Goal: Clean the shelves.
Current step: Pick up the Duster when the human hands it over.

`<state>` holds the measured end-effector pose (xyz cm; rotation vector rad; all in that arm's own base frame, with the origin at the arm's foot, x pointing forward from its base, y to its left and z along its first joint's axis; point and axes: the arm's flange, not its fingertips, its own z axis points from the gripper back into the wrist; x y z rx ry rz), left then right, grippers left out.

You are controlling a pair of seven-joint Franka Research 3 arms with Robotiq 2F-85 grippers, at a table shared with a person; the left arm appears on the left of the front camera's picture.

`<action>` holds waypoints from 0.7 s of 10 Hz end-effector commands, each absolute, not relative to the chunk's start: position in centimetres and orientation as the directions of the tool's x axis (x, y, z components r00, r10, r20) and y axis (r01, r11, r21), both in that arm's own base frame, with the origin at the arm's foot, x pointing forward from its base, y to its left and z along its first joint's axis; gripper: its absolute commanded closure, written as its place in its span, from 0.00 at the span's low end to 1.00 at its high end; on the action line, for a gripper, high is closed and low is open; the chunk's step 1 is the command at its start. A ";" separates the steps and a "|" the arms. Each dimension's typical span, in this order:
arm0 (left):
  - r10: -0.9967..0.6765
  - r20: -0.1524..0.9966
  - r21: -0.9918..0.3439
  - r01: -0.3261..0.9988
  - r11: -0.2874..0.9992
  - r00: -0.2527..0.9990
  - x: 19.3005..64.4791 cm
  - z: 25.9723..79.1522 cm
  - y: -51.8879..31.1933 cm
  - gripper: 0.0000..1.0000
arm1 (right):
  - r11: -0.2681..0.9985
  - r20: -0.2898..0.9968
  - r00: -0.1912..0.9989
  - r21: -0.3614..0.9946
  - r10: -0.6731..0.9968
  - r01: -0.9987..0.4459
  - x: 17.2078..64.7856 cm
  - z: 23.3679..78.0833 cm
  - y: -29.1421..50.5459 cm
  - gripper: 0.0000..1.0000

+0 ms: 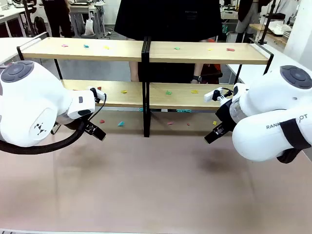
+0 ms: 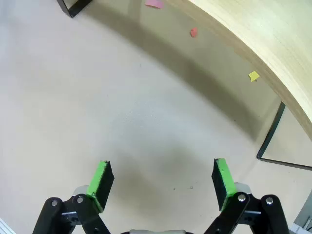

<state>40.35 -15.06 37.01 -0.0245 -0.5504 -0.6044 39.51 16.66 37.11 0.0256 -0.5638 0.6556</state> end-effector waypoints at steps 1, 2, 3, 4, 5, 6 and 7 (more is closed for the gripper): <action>-0.533 0.498 0.136 0.546 0.827 0.684 40.3 37.0 -15.1 0.00 | 0.798 0.504 0.649 -0.151 0.570 -0.584 39.5 37.1 16.7 0.00; -0.533 0.498 0.136 0.546 0.827 0.684 40.3 37.0 -15.1 0.00 | 0.798 0.504 0.649 -0.151 0.570 -0.584 39.5 37.1 16.7 0.00; -0.533 0.498 0.136 0.546 0.827 0.684 40.3 37.0 -15.1 0.00 | 0.798 0.504 0.649 -0.151 0.570 -0.584 39.5 37.1 16.7 0.00; -0.533 0.498 0.136 0.546 0.827 0.684 40.3 37.0 -15.1 0.00 | 0.798 0.504 0.649 -0.151 0.570 -0.584 39.5 37.1 16.7 0.00; -0.533 0.498 0.136 0.546 0.827 0.684 40.3 37.0 -15.1 0.00 | 0.798 0.504 0.649 -0.151 0.570 -0.584 39.5 37.1 16.7 0.00; -0.533 0.498 0.136 0.546 0.827 0.684 40.3 37.0 -15.1 0.00 | 0.798 0.504 0.649 -0.151 0.570 -0.584 39.5 37.1 16.7 0.00; -0.533 0.498 0.136 0.546 0.827 0.684 40.3 37.0 -15.1 0.00 | 0.798 0.504 0.649 -0.151 0.570 -0.584 39.5 37.1 16.7 0.00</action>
